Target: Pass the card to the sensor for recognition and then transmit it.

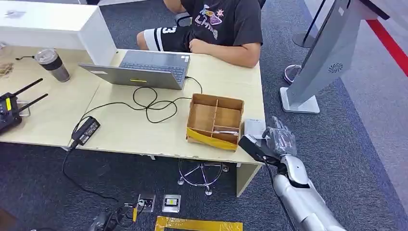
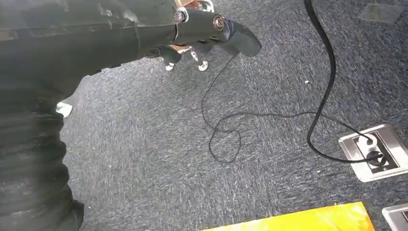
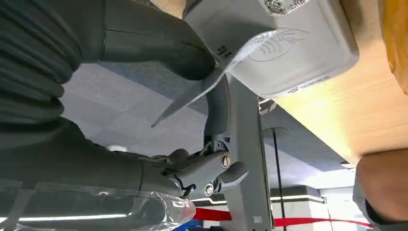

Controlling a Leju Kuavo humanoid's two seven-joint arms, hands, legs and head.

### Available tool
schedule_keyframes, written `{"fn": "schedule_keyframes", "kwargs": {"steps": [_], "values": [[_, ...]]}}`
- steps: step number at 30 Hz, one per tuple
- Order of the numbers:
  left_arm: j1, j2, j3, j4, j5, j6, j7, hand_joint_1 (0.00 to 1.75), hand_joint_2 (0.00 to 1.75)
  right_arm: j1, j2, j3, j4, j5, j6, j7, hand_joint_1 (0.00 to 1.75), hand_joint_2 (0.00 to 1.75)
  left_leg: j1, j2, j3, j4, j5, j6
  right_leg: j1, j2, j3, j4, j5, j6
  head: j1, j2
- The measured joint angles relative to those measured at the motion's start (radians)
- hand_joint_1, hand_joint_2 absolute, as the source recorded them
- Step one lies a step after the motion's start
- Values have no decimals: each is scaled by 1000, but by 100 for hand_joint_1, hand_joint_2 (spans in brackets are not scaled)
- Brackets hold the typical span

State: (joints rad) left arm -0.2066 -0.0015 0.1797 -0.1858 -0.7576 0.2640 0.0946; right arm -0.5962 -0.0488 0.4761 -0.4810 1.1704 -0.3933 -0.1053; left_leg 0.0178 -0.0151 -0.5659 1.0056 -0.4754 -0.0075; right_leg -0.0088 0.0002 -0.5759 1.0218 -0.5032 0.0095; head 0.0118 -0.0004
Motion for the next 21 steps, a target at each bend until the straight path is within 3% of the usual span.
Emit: {"fn": "schedule_keyframes", "kwargs": {"steps": [14, 21], "values": [[-1, 0, 0, 0, 0, -2, -1, 0, 175, 1, 0, -3, 26, 1, 3, 3, 175, 175, 0, 0, 1, 0, 0, 0, 0, 0, 0, 0, 0, 0, 0, 0], [-2, 0, 0, 0, 0, -1, -1, 0, 175, -22, -1, -27, 32, -15, -69, -8, 175, 175, 0, 0, 1, 0, 0, 0, 0, 0, 1, 0, 0, 0, 0, 0]]}}
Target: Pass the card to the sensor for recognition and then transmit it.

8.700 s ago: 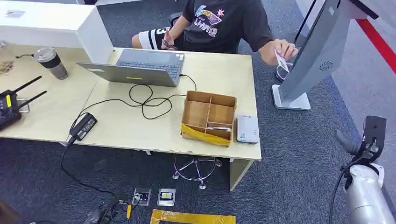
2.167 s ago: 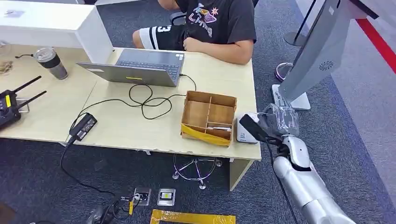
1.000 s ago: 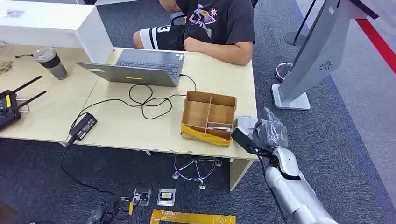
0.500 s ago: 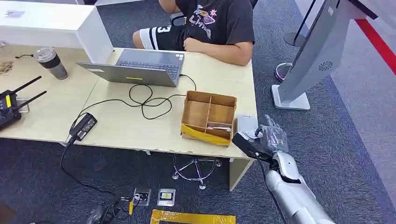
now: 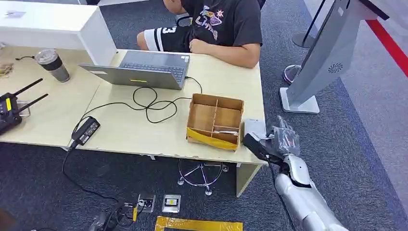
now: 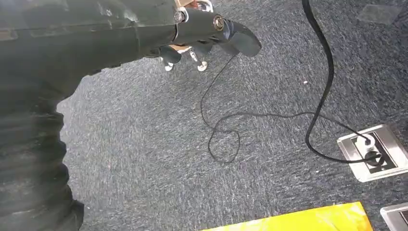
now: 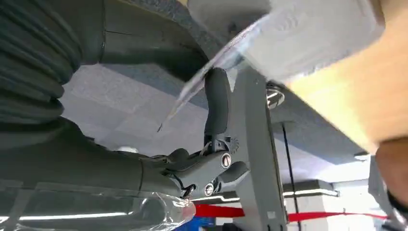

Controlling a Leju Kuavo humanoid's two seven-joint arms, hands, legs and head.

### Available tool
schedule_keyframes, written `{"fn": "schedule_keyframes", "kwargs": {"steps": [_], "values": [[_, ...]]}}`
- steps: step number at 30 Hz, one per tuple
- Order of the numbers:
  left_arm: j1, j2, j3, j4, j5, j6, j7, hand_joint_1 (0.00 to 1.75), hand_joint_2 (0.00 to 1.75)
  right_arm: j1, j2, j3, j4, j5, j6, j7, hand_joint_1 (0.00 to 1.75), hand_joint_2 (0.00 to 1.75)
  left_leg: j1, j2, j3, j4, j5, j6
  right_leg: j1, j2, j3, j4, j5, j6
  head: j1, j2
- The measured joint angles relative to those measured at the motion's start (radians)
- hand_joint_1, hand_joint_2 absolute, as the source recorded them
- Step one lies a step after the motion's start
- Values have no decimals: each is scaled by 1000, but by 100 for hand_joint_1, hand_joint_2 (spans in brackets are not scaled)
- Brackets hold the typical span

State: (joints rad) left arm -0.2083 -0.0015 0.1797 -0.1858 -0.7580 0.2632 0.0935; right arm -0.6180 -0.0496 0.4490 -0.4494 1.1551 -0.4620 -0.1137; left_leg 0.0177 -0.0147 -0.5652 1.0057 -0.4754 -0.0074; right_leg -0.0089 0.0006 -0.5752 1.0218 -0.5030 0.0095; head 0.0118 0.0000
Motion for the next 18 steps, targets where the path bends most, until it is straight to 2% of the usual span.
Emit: {"fn": "schedule_keyframes", "kwargs": {"steps": [5, 10, 14, 18], "values": [[0, 0, 0, 0, 0, 0, 0, 0, 175, -24, -5, -14, 0, -7, -12, -4, 175, 175, 0, 0, 0, 0, 0, 0, 0, 0, 0, 0, 0, 0, 0, 0], [0, 0, 0, 0, -1, 1, 0, 0, 175, -65, -16, -43, -25, -43, -108, -38, 175, 175, 0, 0, -1, 0, 0, 0, 0, 0, -1, 0, 0, 0, 0, 0], [0, 0, 0, 0, -1, 2, 0, 0, 175, -119, -34, -71, -75, -60, -94, -48, 175, 175, 0, 0, 0, 0, 0, 0, 0, 0, 0, 0, 0, 0, 0, 0], [0, 0, 0, 0, -1, 2, 0, 0, 175, -125, -41, -87, -111, -61, -107, -49, 175, 175, 0, 0, 0, 0, 0, 0, 0, 0, 0, 0, 0, 0, 0, 0]]}}
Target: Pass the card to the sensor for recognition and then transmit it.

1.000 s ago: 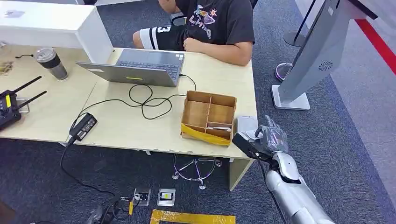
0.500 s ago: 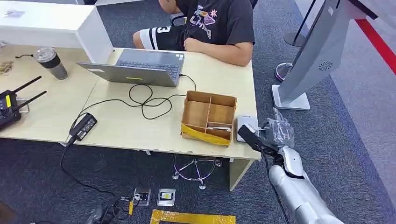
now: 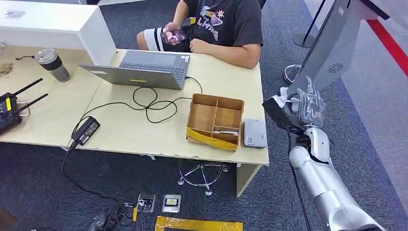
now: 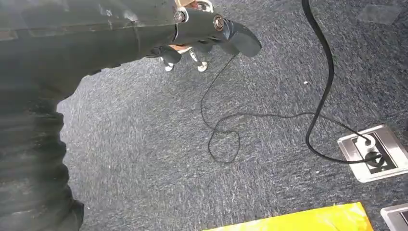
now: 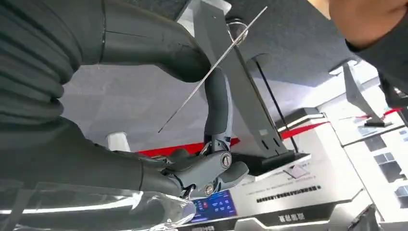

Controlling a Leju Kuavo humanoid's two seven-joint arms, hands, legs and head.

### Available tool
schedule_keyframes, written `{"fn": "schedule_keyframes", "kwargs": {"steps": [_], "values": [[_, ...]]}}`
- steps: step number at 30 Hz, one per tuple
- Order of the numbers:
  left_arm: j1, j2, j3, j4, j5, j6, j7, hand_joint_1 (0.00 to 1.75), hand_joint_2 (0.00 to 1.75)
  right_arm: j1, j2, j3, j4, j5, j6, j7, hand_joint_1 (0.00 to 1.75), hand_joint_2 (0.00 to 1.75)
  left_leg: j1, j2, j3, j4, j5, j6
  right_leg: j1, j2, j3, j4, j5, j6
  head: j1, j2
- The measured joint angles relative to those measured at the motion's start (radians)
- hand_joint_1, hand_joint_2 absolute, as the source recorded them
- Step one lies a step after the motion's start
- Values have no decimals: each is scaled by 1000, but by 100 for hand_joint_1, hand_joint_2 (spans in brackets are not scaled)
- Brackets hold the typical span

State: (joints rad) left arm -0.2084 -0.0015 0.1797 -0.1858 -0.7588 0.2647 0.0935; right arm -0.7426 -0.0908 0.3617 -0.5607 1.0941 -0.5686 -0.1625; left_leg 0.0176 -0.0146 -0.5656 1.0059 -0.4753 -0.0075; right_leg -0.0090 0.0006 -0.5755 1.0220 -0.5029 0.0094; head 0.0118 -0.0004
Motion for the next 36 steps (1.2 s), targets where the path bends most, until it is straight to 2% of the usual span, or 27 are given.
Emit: {"fn": "schedule_keyframes", "kwargs": {"steps": [3, 5, 8, 11, 19, 24, 26, 27, 28, 36], "values": [[0, 0, 0, 0, -1, 0, 0, 0, 175, -4, -8, -16, -31, -13, -59, -13, 175, 175, 0, 0, 0, 0, 0, 0, 0, 0, 0, 0, 0, 0, 0, 0], [0, 0, 0, 0, -2, 1, 0, 0, 175, -19, -14, -28, -70, -19, -69, -14, 175, 175, 0, 0, 0, 0, 0, 0, 0, 0, 0, 0, 0, 0, 0, 0], [0, 0, 0, 0, -5, 1, 0, 0, 175, -40, -29, -52, -168, -28, -46, -5, 175, 175, 0, 0, 0, 0, 0, 0, 0, 0, 0, 0, 0, 0, 0, 0], [-2, 0, 0, 0, -13, 0, 0, 0, 175, -54, -32, -63, -243, -76, 15, -28, 175, 175, 0, 0, 0, 0, 0, 0, 0, 0, 0, 0, 0, 0, 0, 0], [-2, 0, 0, 0, -13, 0, 0, 0, 175, -55, -32, -64, -246, -78, 18, -30, 175, 175, 0, 0, 0, 0, 0, 0, 0, 0, 0, 0, 0, 0, 0, 0], [-7, -1, -1, 0, -19, -3, 0, 0, 175, -79, -31, -68, -289, -97, 62, -63, 175, 175, 0, 1, 0, 0, 0, 0, 0, 0, 0, 0, 1, 0, 0, 0], [-31, -4, -2, 0, -26, -14, 0, 0, 175, -215, -3, -58, -274, -71, 99, -124, 175, 175, 0, 0, -1, 0, 1, -1, 0, -1, 0, 1, 1, 0, 1, 0], [-42, -8, -2, 0, -19, -14, 0, 0, 175, -299, 29, -41, -198, -17, 118, -140, 175, 175, 0, 0, -1, 0, 1, -1, 0, -1, 0, 1, 1, 0, 0, 0], [-49, -11, -2, 0, -10, -13, -4, 0, 175, -365, 61, -2, -116, 84, 166, -110, 175, 175, 0, -1, -1, 0, 1, -1, 0, 0, 0, 1, 1, 0, 0, 0], [-59, -16, -2, 0, 5, -16, -10, 0, 175, -421, 115, 134, 34, 357, 280, -31, 175, 175, 0, -1, -1, 0, 1, -1, 0, -1, 0, 1, 0, 0, 0, 0]]}}
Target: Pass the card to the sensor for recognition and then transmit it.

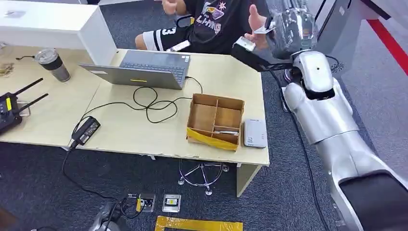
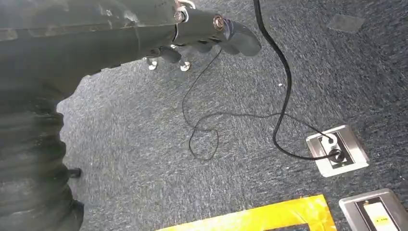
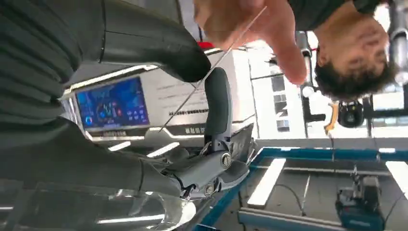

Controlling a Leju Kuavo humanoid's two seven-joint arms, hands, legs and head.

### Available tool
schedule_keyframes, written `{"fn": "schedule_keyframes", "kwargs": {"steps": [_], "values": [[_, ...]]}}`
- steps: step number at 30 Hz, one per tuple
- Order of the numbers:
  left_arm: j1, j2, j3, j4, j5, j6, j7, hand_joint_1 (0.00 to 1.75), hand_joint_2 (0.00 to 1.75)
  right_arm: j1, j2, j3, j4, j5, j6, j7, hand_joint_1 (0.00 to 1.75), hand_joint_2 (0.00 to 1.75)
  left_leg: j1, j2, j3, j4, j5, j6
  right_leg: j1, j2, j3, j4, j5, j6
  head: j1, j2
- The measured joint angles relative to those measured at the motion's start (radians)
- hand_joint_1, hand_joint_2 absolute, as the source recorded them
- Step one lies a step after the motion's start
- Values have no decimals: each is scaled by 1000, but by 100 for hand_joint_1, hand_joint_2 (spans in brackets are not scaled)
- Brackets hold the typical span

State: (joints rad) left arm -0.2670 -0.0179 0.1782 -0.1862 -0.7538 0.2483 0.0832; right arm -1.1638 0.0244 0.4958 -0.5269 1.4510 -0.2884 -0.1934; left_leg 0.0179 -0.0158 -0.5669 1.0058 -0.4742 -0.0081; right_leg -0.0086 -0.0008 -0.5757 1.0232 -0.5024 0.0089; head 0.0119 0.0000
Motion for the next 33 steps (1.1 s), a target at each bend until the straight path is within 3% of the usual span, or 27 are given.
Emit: {"fn": "schedule_keyframes", "kwargs": {"steps": [3, 6, 15, 16, 17, 33], "values": [[0, 0, 0, 0, 5, -5, 0, 0, 175, -1, 5, 62, 34, 93, 31, 12, 175, 175, 0, 0, 0, 0, 0, 0, 0, 0, 0, 0, 0, 0, 0, 0], [2, 0, 0, 0, 6, -5, 0, 0, 175, 1, 5, 108, 69, 102, 65, 40, 175, 175, 0, 0, 0, 0, 0, 0, 0, 0, 0, 0, 0, 0, 0, 0], [5, 3, 0, 0, 2, -7, 0, 0, 175, -7, -13, 156, 112, 98, 92, 68, 175, 175, 0, 0, 0, 0, 0, 0, 0, 1, -1, -1, 0, 0, 0, 0], [6, 3, 0, 0, -1, -8, 1, 0, 175, -9, -16, 161, 117, 96, 93, 68, 40, 175, 0, 0, 0, 0, 0, 0, 0, 0, -1, -1, 0, 0, 0, 0], [6, 3, 0, 0, -2, -8, 1, 0, 175, -11, -18, 164, 120, 95, 94, 68, 0, 175, 0, 0, 0, 0, 0, 0, 0, 1, -1, -1, 0, 0, 0, 0], [11, 6, -1, 0, -32, -14, 14, 0, 175, -11, -70, 198, 166, 35, 34, 128, 0, 175, 0, 0, 0, 0, 0, 0, 0, 1, -1, -1, 0, 0, 0, 0]]}}
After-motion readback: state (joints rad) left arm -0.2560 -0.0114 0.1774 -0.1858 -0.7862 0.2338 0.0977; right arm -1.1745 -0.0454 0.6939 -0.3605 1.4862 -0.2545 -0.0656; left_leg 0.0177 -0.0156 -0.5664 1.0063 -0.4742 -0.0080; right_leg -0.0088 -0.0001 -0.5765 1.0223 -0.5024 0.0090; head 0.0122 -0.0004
